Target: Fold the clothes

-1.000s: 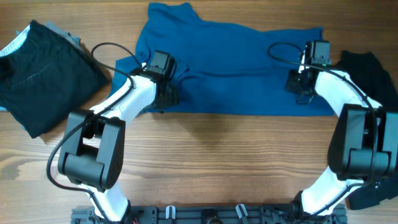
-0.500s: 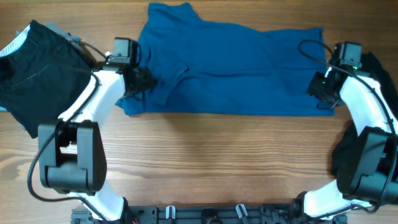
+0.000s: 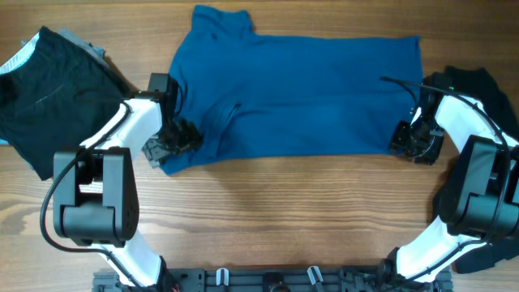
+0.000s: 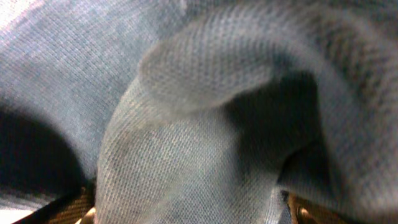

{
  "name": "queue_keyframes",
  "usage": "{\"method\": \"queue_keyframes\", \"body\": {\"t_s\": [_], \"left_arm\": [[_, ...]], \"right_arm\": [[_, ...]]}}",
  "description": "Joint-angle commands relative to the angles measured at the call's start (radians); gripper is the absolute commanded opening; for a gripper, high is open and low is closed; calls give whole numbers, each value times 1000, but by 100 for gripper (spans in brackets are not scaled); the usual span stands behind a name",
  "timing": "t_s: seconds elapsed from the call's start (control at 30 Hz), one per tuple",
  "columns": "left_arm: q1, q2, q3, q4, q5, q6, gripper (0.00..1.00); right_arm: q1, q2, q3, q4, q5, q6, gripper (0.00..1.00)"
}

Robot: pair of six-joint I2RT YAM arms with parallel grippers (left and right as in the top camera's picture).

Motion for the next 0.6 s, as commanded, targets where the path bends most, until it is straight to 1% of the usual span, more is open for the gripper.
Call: {"method": "queue_keyframes", "body": {"t_s": [0.0, 0.1, 0.2, 0.27, 0.33, 0.37, 0.4, 0.47, 0.5, 0.53, 0.57], "left_arm": [[3, 68, -74, -140, -10, -37, 89], [5, 60, -74, -215, -9, -48, 89], [5, 8, -74, -235, -20, -42, 90], [5, -56, -74, -233, -59, -43, 90], [5, -100, -74, -201, -69, -43, 91], [5, -114, -74, -174, -69, -39, 94], [5, -114, -74, -159, -69, -39, 94], [5, -113, -74, -137, -69, -39, 95], [5, -113, -74, -131, -69, -39, 95], [5, -113, -74, -127, -69, -39, 95], [5, -113, -74, -127, -69, -39, 95]], "right_arm": [[-10, 15, -3, -56, 70, 40, 61], [-24, 15, -3, -148, 76, 88, 61], [-47, 15, -3, -214, 78, 93, 60], [-52, 5, -3, -223, 74, 111, 60], [-52, -39, 3, -168, 0, 72, 60], [-52, -93, 24, -113, -66, 58, 60], [-52, -131, 37, -61, -67, 62, 60], [-52, -188, 39, 99, -56, 57, 66], [-52, -195, 39, 183, -29, 56, 67], [-52, -187, 25, 290, -44, -14, 66], [-52, -177, 7, 339, -72, -64, 64]]}}
